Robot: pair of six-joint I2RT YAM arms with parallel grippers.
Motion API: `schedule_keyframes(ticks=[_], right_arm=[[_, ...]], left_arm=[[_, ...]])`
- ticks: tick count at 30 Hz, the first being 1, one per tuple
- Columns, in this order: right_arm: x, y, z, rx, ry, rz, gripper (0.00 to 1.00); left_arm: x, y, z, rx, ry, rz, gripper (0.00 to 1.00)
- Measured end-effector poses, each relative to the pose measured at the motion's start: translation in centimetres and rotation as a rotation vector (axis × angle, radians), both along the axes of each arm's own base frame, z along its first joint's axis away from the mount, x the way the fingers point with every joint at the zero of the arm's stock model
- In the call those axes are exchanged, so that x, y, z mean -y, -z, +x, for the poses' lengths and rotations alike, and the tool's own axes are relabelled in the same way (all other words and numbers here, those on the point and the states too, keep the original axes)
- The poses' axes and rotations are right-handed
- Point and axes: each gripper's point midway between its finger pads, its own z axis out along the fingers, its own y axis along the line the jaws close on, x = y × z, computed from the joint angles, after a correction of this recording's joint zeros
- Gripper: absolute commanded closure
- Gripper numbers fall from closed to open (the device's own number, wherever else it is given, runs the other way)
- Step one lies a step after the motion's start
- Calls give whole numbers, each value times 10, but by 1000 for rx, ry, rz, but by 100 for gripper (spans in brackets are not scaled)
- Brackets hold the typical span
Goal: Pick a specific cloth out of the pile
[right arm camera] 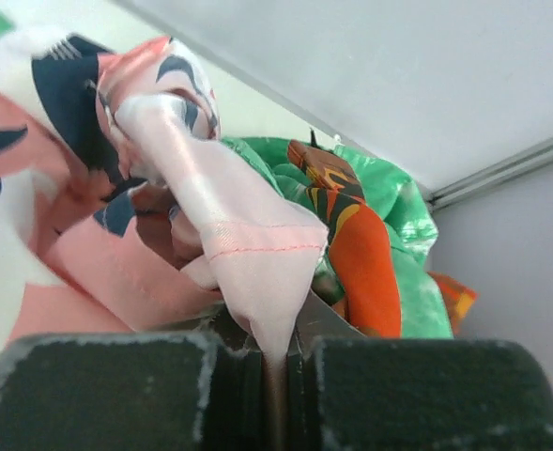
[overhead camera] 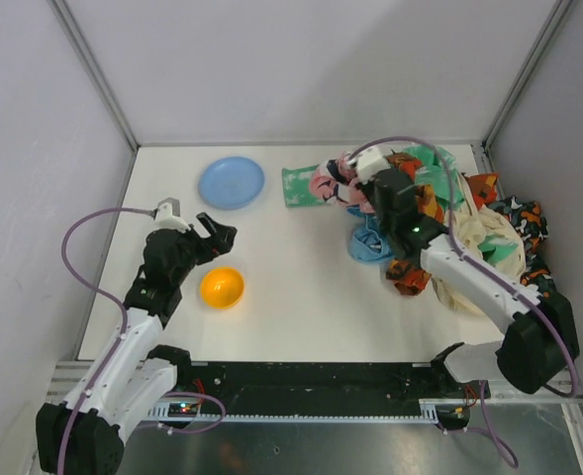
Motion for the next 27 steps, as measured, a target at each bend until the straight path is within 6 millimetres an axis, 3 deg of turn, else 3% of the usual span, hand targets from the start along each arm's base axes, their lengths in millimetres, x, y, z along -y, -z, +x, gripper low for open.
schedule_keyframes(ticks=[3, 7, 12, 16, 18, 21, 27], right_arm=[[24, -15, 4, 21, 55, 191, 100], [82, -11, 14, -1, 220, 413, 100], [158, 23, 16, -74, 483, 611, 100], [204, 62, 17, -161, 647, 754, 100], [213, 83, 18, -212, 686, 810, 100], [212, 104, 22, -274, 695, 871, 100], [204, 117, 27, -319, 678, 923, 100]], left_arm=[[11, 4, 2, -21, 43, -18, 0], [45, 1, 6, -35, 153, -30, 0], [113, -6, 9, -48, 344, -5, 0], [161, -2, 22, -75, 444, 27, 0], [187, 4, 32, -95, 489, 39, 0], [231, 15, 52, -123, 564, 44, 0], [308, 55, 81, -186, 707, 19, 0]])
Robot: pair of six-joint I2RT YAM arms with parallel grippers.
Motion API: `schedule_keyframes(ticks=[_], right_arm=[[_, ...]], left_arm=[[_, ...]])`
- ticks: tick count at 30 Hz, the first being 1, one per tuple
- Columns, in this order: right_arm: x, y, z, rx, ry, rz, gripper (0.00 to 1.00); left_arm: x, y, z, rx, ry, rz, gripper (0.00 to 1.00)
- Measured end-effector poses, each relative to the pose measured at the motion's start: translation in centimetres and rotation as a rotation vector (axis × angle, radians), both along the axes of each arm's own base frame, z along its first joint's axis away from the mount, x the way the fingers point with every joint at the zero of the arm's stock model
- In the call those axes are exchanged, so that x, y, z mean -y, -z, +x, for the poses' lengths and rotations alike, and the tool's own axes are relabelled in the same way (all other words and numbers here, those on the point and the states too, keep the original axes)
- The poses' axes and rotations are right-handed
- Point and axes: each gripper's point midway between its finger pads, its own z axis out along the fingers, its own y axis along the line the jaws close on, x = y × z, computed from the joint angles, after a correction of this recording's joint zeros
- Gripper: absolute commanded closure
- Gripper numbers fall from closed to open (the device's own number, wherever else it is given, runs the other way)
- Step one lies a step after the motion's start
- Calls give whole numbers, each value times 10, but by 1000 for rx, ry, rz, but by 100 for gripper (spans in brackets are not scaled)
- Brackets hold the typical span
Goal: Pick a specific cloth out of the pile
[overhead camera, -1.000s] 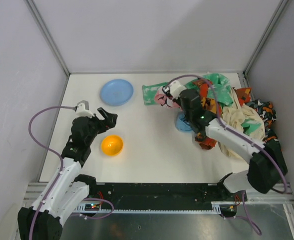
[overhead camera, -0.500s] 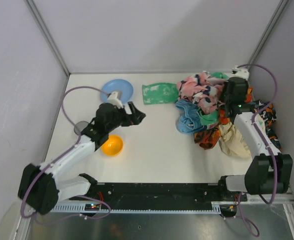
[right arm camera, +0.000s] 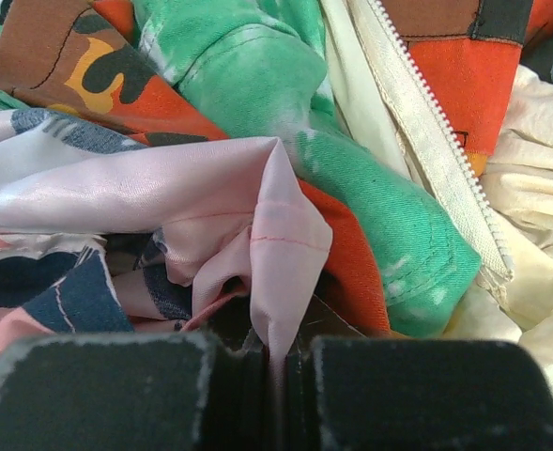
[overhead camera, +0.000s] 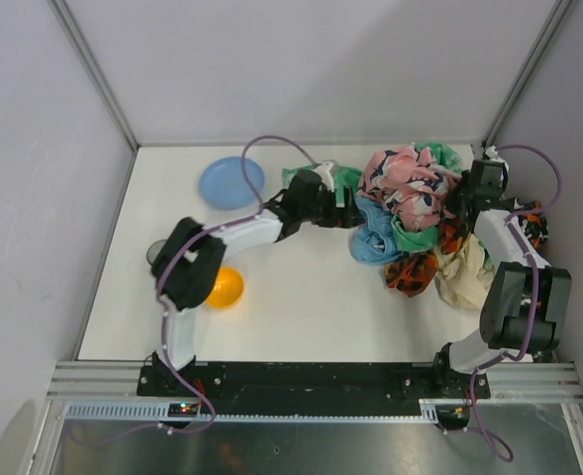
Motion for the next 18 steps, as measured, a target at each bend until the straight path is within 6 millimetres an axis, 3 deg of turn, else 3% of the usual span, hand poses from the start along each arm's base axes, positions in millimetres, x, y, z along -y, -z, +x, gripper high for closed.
schedule_keyframes(ticks=[4, 9, 13, 14, 15, 17, 18], right_arm=[[2, 4, 1, -4, 2, 17, 100], [4, 5, 1, -3, 1, 40, 100], [5, 7, 1, 2, -3, 49, 100], [5, 8, 1, 4, -3, 50, 100], [6, 8, 1, 5, -2, 50, 100], [7, 9, 1, 9, 0, 49, 100], [7, 9, 1, 11, 1, 49, 100]], left_arm=[[45, 37, 9, -58, 82, -12, 0], [78, 77, 1, -124, 144, -10, 0], [109, 78, 2, -119, 185, -57, 1], [116, 79, 2, -124, 197, -73, 9], [123, 77, 3, -128, 211, -93, 28], [134, 79, 4, -147, 232, -122, 77], [137, 83, 3, -168, 242, -133, 88]])
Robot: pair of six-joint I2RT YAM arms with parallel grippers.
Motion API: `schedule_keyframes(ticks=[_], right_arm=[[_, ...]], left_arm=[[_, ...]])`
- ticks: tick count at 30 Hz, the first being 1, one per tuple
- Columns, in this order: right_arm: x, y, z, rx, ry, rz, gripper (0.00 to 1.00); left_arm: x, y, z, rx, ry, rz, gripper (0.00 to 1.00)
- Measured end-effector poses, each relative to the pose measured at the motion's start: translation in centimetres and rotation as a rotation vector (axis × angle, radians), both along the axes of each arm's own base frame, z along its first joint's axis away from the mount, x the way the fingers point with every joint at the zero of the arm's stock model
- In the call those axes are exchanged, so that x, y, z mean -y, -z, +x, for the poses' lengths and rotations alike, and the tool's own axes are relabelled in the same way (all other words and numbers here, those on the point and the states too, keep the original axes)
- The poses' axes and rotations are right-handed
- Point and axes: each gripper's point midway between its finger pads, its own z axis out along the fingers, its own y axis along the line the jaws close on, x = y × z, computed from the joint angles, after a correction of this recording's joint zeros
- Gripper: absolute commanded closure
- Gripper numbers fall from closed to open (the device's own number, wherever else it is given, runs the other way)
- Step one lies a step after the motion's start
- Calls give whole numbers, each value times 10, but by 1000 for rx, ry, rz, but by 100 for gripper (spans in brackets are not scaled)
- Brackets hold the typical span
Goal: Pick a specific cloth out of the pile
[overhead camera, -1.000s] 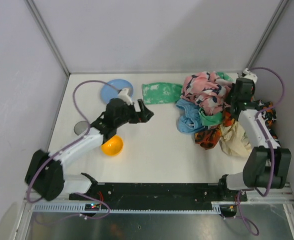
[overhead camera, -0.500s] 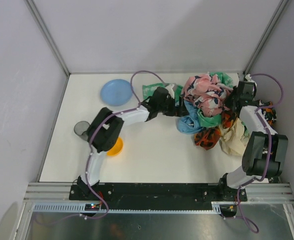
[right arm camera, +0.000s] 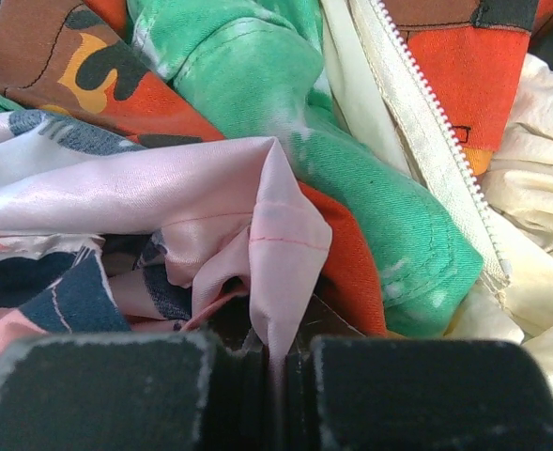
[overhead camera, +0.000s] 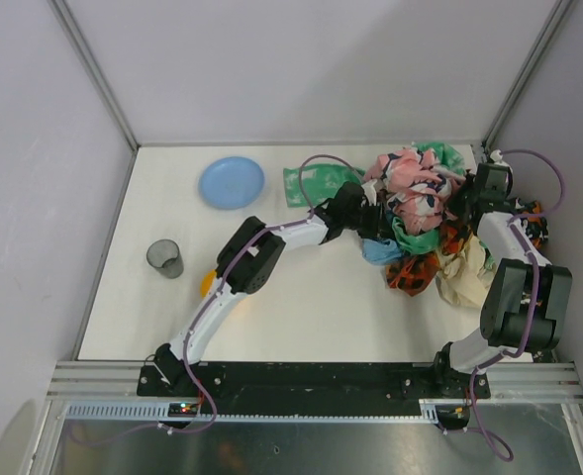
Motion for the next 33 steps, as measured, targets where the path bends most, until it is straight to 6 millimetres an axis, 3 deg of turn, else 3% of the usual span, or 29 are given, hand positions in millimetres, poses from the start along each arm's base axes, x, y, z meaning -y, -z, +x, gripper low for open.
schedule_keyframes(ticks=[2, 5, 8, 10, 12, 14, 20, 24, 28, 33], right_arm=[[1, 1, 0, 2, 2, -1, 100], [2, 3, -1, 2, 7, -4, 100], [4, 4, -2, -3, 18, -12, 100], [6, 7, -4, -13, 29, -19, 100], [8, 10, -6, -25, 40, -26, 100], [11, 12, -8, -33, 52, -34, 100], [14, 20, -13, -61, 68, -44, 100], [14, 28, -15, -86, 72, -44, 100], [16, 30, -15, -92, 77, -48, 100], [15, 32, -15, -97, 78, -53, 89]], left_arm=[[4, 8, -4, -32, 23, -13, 96], [1, 5, -8, -30, 32, -15, 99], [-20, -2, -12, 18, -4, 36, 99], [-43, -19, -18, 74, -37, 80, 99], [-66, -53, -25, 154, -68, 103, 99], [-95, -99, -29, 247, -113, 111, 99], [-203, -281, -10, 630, -405, 50, 99], [-269, -375, -17, 853, -609, 39, 99], [-310, -434, -22, 991, -754, 65, 99], [-351, -464, -8, 1069, -887, 162, 99]])
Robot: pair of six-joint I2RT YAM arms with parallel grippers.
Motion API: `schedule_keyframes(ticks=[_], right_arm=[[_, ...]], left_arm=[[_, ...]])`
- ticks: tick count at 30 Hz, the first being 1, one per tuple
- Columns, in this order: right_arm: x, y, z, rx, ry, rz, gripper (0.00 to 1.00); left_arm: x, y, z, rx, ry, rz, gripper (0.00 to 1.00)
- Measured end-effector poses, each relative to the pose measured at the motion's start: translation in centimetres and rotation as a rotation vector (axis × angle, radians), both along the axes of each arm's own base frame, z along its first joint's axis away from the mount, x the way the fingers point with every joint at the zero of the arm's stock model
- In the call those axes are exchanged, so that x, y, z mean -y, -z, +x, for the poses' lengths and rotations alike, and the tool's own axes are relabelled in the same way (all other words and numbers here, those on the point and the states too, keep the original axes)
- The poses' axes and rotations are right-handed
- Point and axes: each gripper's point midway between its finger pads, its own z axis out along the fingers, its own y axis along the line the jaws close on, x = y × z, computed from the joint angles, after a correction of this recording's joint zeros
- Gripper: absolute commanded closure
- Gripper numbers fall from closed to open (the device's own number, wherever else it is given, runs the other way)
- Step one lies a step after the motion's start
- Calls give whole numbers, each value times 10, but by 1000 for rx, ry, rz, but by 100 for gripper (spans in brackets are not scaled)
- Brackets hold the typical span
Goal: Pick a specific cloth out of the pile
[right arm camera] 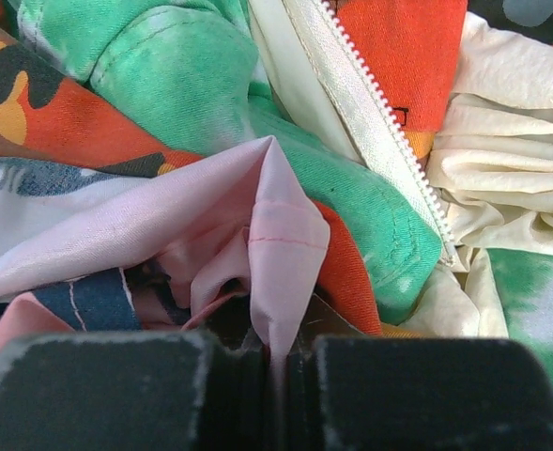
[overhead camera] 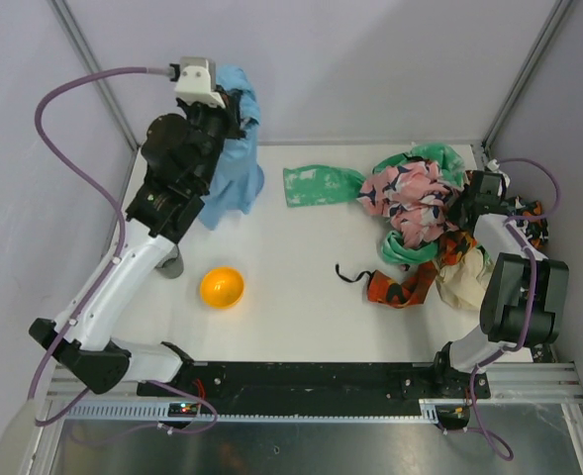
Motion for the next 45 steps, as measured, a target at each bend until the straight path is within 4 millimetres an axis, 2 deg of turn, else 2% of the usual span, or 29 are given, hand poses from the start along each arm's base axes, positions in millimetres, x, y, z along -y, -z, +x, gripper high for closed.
schedule_keyframes(ticks=[1, 3, 4, 5, 6, 7, 9, 13, 18, 21, 26, 29, 38, 45], right_arm=[[0, 0, 0, 0, -1, -1, 84], [-2, 0, 1, 0, -12, -10, 68], [-3, 0, 1, 0, -20, -18, 57], [-5, -1, 2, -1, -31, -28, 36], [-7, -1, 2, -2, -43, -36, 22], [-9, -1, 3, 0, -52, -44, 13], [-14, -2, 6, 5, -77, -58, 4], [-27, -8, 5, 20, -135, -91, 1], [-44, -27, -9, 73, -191, -125, 1], [-55, -54, -20, 149, -222, -137, 1], [-57, -91, -27, 255, -223, -147, 1], [-58, -100, -29, 279, -220, -150, 1], [-61, -96, -33, 260, -227, -150, 1], [-57, -90, -36, 237, -211, -159, 0]], left_arm=[[-9, -5, 5, 7, -35, 6, 99], [-25, -16, 15, 22, -101, 19, 99], [-32, -19, 19, 27, -123, 21, 99], [-42, -22, 25, 30, -157, 24, 99], [-50, -27, 31, 36, -187, 24, 99], [-58, -31, 36, 42, -213, 25, 99], [-77, -38, 50, 48, -279, 22, 99], [-111, -36, 81, 36, -402, 21, 99], [-144, -5, 123, -37, -528, 57, 99], [-163, 15, 140, -86, -589, 92, 99], [-199, 29, 145, -132, -673, 114, 99], [-219, 27, 143, -131, -715, 108, 99], [-257, 30, 140, -145, -826, 99, 99], [-295, 54, 144, -206, -954, 105, 99]])
